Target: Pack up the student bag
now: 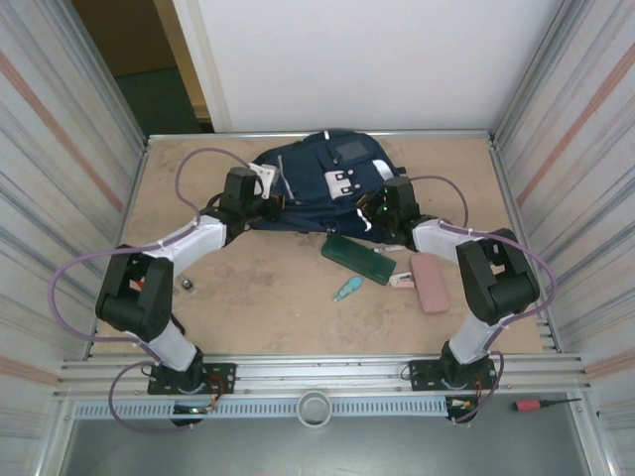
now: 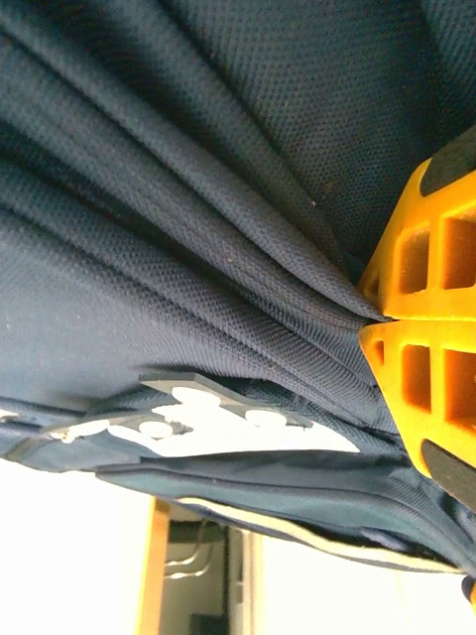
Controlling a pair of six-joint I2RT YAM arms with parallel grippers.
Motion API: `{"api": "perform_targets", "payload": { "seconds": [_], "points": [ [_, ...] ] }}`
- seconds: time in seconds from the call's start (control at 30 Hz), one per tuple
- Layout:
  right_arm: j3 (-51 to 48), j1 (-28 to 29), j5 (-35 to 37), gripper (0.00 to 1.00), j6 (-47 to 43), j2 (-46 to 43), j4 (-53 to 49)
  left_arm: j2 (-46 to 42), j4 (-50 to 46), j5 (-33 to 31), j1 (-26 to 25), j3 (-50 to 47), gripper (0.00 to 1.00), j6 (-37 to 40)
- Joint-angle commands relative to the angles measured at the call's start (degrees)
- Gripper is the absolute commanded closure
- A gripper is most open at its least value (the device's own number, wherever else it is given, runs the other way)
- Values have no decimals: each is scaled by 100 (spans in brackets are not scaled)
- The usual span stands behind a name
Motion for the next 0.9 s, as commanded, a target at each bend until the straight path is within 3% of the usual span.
{"api": "perform_targets", "payload": {
  "seconds": [0.0,0.2,0.4,0.67,0.87],
  "points": [
    [591,-317,90,100,-928,-180,-725,-396,168,-185,79,8,100,-26],
    [1733,-609,-851,100,-1737,336,-1793,-292,-71,-106,-424,535,100,-84],
    [2741,-1023,-1661,82,-2376,1028,-2989,-36,-200,-210,-1010,1007,100,-93],
    [2071,-848,-1452,55,-2740,314,-3396,223,-263,-212,-1236,1190,100,-108],
    [1423,-292,-1013,43,-2381,24,-3070,271,-289,-226,-1325,1245,100,-95]
  ]
}}
